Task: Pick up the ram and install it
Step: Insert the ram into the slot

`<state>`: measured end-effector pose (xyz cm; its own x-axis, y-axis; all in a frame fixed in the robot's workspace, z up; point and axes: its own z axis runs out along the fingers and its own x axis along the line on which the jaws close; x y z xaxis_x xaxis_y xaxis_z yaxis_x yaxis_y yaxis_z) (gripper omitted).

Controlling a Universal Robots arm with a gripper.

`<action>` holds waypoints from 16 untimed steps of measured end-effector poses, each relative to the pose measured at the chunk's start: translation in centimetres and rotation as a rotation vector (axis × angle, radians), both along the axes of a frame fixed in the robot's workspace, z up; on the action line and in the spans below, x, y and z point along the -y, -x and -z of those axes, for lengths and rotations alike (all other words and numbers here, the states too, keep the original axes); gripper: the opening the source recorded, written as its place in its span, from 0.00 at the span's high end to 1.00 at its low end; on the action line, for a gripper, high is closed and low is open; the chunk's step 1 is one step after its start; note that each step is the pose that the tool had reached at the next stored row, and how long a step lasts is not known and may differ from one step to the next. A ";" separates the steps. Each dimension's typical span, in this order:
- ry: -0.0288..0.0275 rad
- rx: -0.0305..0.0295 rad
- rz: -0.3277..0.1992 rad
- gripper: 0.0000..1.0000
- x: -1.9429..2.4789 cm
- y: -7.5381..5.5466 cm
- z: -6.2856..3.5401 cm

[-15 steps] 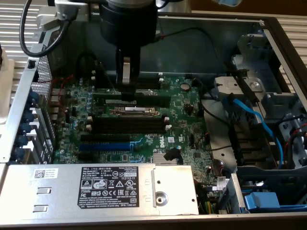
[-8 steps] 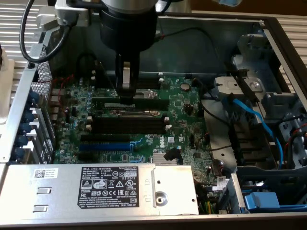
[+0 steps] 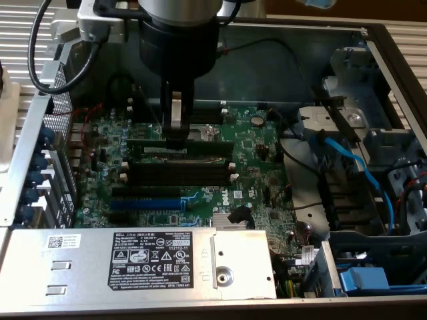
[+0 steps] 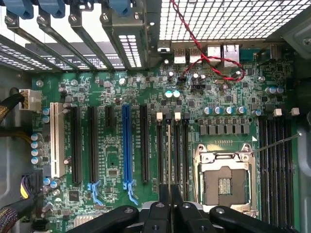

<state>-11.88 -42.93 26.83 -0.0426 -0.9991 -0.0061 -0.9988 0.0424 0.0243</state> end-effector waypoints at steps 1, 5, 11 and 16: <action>0.0001 -0.0007 -0.006 0.88 0.00 0.0 0.04; 0.0001 -0.0030 -0.030 0.88 0.00 -0.3 0.14; 0.0002 -0.0031 -0.032 0.88 0.11 -0.3 0.71; 0.0002 -0.0032 -0.034 0.88 0.41 -0.3 1.06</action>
<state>-11.56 -43.34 25.77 -0.0090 -0.9999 -0.0058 -0.9996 0.0088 0.0275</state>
